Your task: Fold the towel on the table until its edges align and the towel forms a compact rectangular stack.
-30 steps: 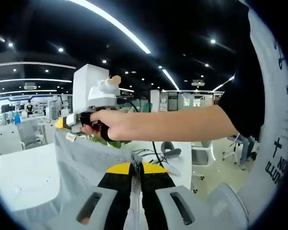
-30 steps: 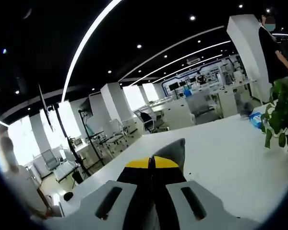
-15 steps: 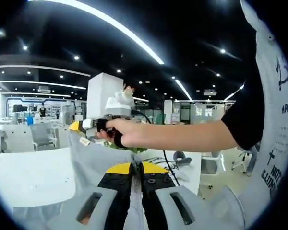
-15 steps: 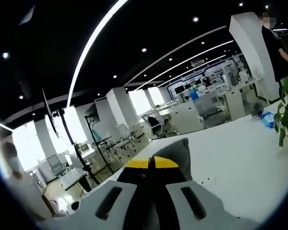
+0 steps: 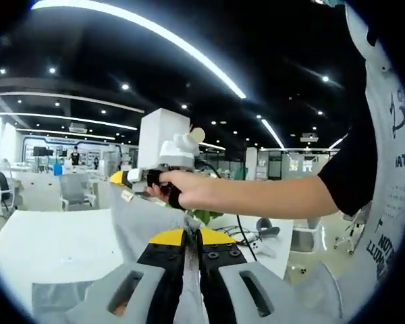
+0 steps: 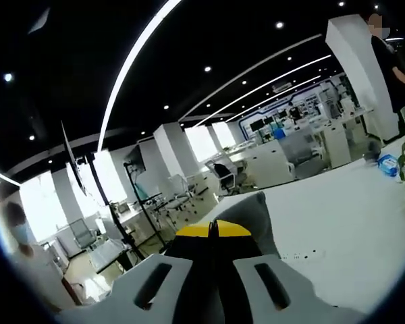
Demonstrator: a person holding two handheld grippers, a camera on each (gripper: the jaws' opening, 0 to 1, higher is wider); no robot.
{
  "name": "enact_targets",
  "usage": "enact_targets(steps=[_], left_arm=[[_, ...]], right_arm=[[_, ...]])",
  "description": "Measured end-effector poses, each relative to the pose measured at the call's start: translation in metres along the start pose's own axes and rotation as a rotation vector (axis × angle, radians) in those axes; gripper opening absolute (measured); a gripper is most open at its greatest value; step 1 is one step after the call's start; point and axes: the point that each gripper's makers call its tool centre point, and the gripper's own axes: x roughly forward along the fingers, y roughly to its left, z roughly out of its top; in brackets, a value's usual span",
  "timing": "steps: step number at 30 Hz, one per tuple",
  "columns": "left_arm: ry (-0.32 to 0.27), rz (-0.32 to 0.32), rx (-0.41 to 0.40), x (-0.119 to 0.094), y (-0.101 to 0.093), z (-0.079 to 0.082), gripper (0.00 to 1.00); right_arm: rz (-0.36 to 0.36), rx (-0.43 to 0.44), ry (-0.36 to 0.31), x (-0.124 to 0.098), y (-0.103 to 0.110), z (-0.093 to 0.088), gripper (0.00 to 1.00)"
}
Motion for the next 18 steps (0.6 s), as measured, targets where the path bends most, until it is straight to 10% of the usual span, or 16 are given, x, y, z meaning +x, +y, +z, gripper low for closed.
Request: enact_targets(steps=[18], left_arm=[[0.012,0.104,-0.02,-0.053,0.048,-0.007,0.07]], right_arm=[[0.053,-0.016,0.034,0.049,0.054,-0.027,0.0]])
